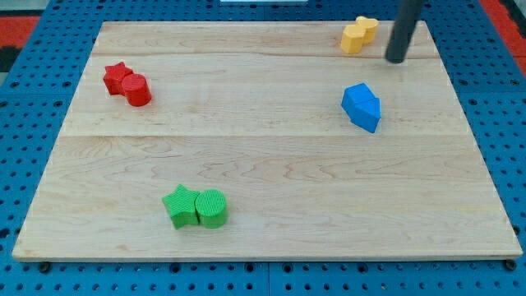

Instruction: Separate the yellow blocks to from each other

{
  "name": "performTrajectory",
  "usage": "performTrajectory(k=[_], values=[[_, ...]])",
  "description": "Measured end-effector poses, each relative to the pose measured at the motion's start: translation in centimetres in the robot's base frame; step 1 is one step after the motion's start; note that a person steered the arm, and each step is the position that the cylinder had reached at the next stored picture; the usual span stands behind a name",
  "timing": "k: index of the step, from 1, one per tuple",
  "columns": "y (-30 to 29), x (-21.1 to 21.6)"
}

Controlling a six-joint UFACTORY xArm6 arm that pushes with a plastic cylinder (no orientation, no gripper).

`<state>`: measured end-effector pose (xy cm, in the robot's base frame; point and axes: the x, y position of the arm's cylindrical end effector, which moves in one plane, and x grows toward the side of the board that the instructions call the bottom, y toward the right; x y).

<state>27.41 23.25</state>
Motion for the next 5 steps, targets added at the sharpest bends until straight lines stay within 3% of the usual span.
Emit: performTrajectory(k=[1, 3, 4, 5], values=[[1.2, -2.6], [-4.0, -7.7], [-8.6, -4.1], [-8.7, -2.8]])
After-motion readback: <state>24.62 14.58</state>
